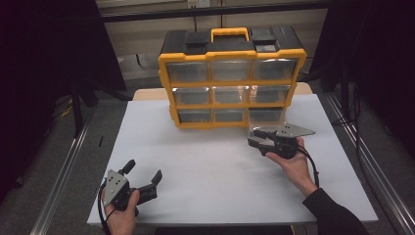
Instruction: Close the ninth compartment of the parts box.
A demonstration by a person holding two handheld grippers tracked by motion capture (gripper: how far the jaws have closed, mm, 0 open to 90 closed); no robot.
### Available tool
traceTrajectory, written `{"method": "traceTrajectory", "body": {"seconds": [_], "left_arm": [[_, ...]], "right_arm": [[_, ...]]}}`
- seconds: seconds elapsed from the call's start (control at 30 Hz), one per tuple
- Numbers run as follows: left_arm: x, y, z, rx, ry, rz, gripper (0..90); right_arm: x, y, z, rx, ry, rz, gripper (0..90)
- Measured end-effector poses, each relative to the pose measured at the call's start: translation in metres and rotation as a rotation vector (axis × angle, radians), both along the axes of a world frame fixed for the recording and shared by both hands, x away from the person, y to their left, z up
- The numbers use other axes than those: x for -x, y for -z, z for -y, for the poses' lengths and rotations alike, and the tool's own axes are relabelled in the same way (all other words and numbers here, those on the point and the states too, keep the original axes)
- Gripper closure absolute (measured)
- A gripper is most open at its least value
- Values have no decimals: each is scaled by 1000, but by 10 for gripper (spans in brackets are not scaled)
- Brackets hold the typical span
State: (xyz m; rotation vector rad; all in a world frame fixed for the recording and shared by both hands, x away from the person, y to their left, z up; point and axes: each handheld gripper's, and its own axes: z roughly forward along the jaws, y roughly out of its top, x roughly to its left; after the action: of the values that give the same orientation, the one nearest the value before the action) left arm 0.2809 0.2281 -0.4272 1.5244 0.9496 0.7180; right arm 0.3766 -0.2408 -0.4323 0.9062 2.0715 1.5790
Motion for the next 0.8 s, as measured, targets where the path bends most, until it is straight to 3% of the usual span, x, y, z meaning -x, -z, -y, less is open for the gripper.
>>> {"method": "traceTrajectory", "body": {"seconds": [0.23,0.53,0.8], "left_arm": [[0,1,-2,-3,-1,-3,23],[1,-1,-2,4,1,4,23],[1,-1,-2,4,1,5,23]], "right_arm": [[-3,5,5,2,5,-8,684],[-3,8,8,15,-5,-4,896],[-6,12,9,35,6,-30,900]]}}
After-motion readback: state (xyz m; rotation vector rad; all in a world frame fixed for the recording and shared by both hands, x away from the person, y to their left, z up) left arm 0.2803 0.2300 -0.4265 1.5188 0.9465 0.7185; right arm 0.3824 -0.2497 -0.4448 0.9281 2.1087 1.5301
